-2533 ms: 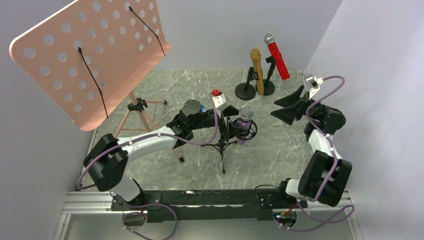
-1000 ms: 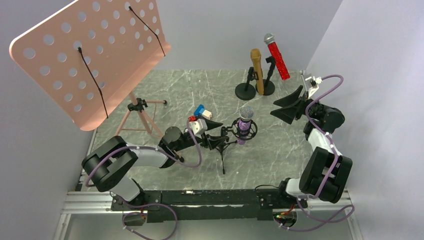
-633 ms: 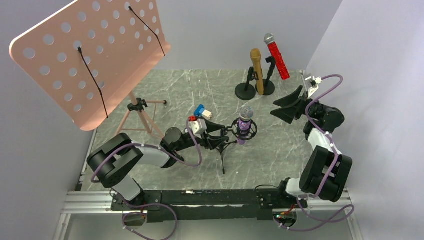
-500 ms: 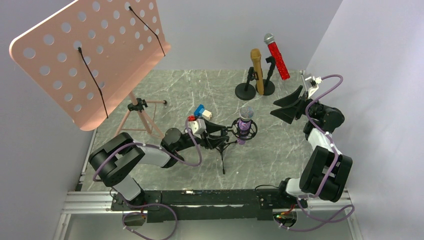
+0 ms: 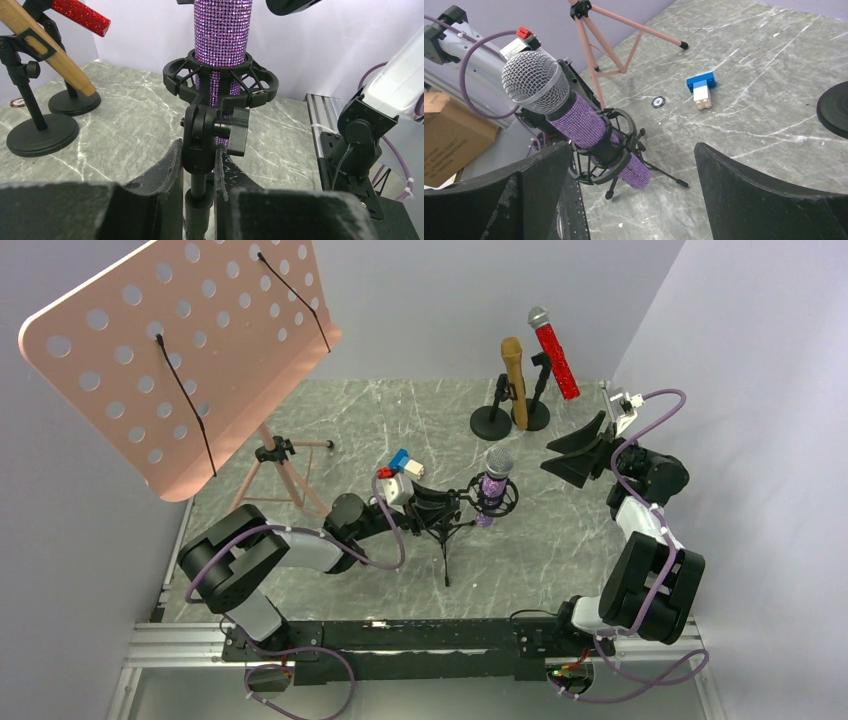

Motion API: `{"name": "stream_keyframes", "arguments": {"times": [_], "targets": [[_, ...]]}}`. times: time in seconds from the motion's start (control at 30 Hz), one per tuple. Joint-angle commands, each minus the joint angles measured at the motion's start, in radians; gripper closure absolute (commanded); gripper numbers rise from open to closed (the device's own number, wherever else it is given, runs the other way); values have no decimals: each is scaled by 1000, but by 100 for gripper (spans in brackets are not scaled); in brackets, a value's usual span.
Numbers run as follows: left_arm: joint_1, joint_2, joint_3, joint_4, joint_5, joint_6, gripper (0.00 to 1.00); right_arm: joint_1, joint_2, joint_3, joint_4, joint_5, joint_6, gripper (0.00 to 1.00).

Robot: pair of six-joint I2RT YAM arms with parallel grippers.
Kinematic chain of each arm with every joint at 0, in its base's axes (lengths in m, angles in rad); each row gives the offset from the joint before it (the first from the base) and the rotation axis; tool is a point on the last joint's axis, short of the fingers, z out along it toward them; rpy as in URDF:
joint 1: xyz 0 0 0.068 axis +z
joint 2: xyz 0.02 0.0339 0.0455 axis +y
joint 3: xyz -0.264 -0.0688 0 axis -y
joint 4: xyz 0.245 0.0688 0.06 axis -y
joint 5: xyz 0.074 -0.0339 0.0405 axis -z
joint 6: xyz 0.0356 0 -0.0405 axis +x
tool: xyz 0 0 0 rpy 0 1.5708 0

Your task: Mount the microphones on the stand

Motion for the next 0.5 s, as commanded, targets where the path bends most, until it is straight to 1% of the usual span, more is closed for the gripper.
{"name": "stream_keyframes", "arguments": {"times": [0.0, 0.2, 0.47], "targets": [[8, -52, 106, -4, -64, 38, 100, 3, -3, 9, 221, -54, 5, 0], [40, 20, 264, 9, -103, 4, 100, 4, -6, 11, 222, -59, 3, 0], [117, 165, 459, 42, -82, -89, 100, 3, -7, 15, 221, -68, 5, 0]]}}
